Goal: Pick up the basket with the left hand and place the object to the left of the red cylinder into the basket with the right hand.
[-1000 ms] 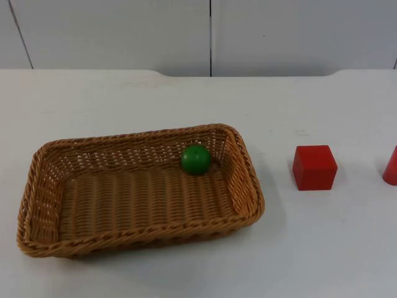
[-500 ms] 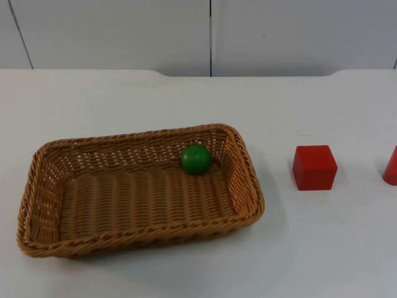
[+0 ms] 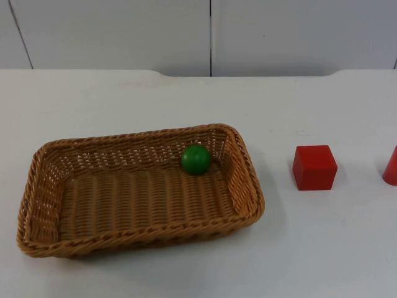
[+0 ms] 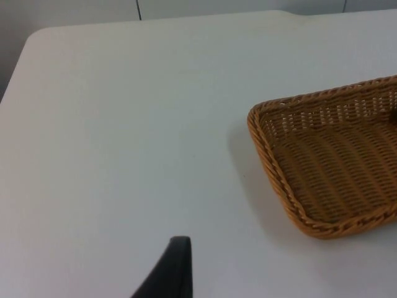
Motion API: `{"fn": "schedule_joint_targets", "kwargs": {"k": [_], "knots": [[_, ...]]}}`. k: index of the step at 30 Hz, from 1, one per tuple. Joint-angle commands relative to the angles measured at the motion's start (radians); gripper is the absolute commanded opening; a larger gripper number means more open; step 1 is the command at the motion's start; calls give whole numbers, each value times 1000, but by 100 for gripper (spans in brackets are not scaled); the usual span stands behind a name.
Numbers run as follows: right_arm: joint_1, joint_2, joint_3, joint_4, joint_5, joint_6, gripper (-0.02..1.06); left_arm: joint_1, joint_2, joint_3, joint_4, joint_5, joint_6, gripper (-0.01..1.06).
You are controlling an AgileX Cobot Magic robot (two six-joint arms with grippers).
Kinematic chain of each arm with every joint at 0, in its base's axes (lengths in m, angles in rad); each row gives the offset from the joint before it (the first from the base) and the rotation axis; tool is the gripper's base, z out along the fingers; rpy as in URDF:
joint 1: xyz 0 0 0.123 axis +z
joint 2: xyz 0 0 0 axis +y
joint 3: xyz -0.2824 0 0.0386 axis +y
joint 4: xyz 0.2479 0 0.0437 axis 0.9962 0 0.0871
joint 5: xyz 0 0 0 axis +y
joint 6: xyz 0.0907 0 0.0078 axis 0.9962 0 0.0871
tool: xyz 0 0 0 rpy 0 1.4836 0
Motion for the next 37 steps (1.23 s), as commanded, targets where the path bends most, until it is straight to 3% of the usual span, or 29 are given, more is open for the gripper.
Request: {"fn": "schedule_joint_targets", "kwargs": {"k": [1, 4, 9, 13, 17, 22, 32, 37], "knots": [[-31, -3, 3, -1, -14, -2, 105, -6, -4, 2, 3, 0, 2, 105], [-165, -3, 3, -1, -14, -2, 105, -6, -4, 2, 3, 0, 2, 105], [-297, -3, 3, -6, -14, 7, 105, -6, -4, 2, 3, 0, 2, 105], [-475, -3, 3, -1, -14, 7, 105, -6, -4, 2, 3, 0, 2, 105], [-559, -3, 3, -1, -14, 7, 105, -6, -4, 2, 3, 0, 2, 105], [-624, -3, 3, -1, -14, 7, 105, -6, -4, 2, 3, 0, 2, 105], [-624, -3, 3, -1, -14, 7, 105, -6, -4, 2, 3, 0, 2, 105], [-624, -3, 3, -1, -14, 7, 105, 37, -4, 2, 3, 0, 2, 105]]}}
